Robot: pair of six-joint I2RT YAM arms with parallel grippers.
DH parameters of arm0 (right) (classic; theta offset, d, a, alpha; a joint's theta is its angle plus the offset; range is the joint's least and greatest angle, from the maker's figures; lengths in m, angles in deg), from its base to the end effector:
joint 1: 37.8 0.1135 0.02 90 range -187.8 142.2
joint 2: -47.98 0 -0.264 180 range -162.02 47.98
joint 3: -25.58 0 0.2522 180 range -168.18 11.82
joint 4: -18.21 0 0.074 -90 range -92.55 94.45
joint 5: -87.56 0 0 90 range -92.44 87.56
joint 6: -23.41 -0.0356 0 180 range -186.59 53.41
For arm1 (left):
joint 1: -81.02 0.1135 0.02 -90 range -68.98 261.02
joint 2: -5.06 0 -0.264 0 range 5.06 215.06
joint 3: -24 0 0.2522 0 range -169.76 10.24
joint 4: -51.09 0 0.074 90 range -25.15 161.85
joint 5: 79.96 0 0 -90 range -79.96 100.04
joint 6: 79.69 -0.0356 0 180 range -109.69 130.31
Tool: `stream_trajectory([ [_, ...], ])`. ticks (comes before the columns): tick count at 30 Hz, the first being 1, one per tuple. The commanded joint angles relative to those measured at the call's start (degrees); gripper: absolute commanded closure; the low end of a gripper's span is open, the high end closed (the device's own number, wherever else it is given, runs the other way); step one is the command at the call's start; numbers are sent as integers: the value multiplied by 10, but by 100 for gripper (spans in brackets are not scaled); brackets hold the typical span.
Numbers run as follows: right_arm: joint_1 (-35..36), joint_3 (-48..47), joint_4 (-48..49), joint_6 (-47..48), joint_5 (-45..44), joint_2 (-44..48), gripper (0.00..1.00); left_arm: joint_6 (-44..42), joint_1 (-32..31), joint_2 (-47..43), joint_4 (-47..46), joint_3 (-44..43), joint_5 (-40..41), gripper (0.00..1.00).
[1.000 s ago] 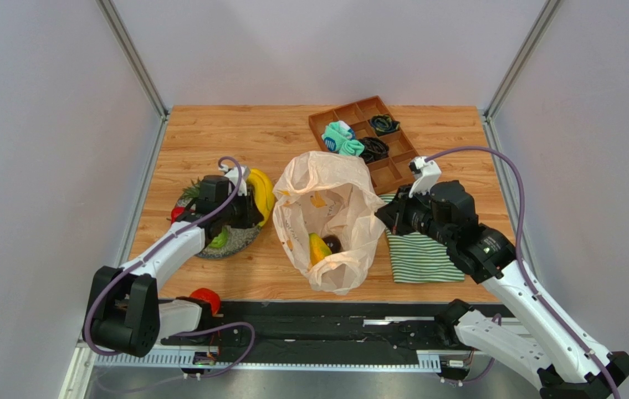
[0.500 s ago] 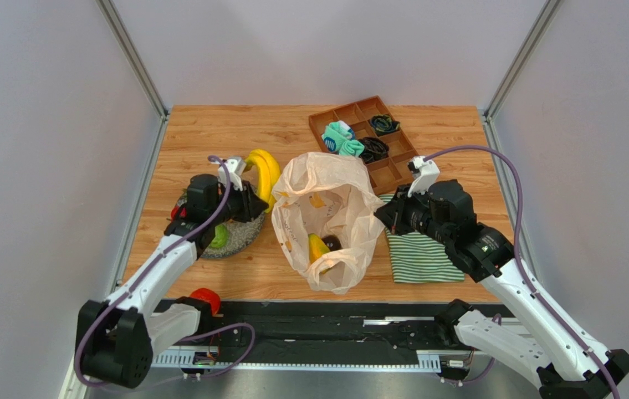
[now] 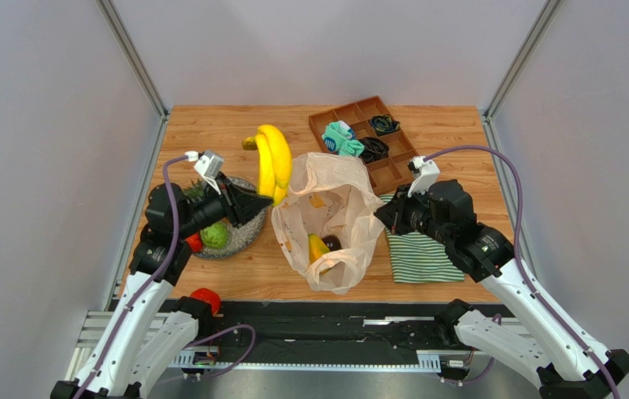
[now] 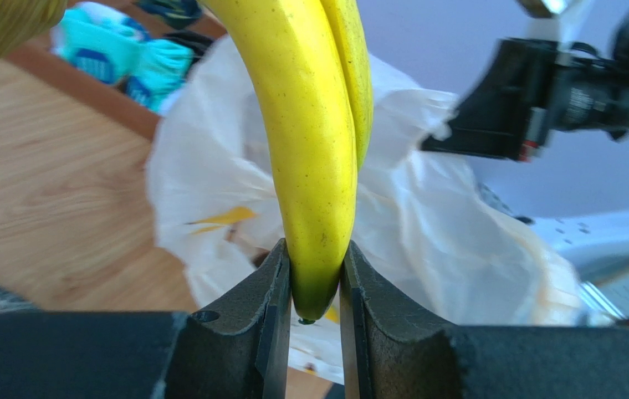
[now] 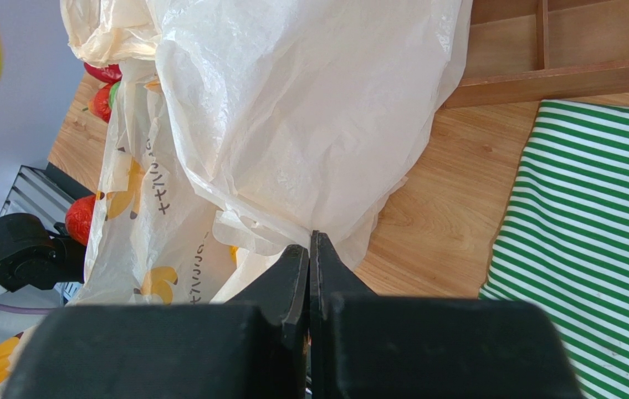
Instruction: Place the fruits into the plastic bag
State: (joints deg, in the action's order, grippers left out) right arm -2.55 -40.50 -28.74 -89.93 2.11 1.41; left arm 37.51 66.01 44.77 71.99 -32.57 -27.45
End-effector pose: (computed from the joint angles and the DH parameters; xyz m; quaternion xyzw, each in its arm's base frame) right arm 0.1400 0.1024 0.3390 -0.1091 0.8472 0.2834 0.4359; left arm 0.1492 -0.0624 0.3481 0.1443 0.7121 -0.4518 0.5176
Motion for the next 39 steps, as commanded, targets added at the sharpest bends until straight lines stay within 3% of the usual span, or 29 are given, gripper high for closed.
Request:
stream_trajectory([
  [1, 2, -8, 23, -6, -3, 5, 100, 50, -81, -21, 27, -40, -99, 100],
  [6, 2, -6, 26, -8, 3, 2, 100, 5, -222, 24, 121, -90, -61, 100],
  [9, 2, -8, 23, -8, 3, 6, 100, 3, -246, 35, 143, -93, -58, 100],
  [16, 3, -5, 18, -8, -3, 15, 100, 48, -247, 64, 120, -57, -87, 100],
  [22, 3, -5, 13, -7, -6, 21, 100, 44, -245, 69, 138, -56, -42, 100],
  [30, 2, -4, 10, -8, -6, 26, 100, 48, -244, 172, 98, -56, -22, 100],
  [39, 3, -2, 12, -10, -6, 24, 100, 26, -245, 294, 121, -125, 25, 100],
])
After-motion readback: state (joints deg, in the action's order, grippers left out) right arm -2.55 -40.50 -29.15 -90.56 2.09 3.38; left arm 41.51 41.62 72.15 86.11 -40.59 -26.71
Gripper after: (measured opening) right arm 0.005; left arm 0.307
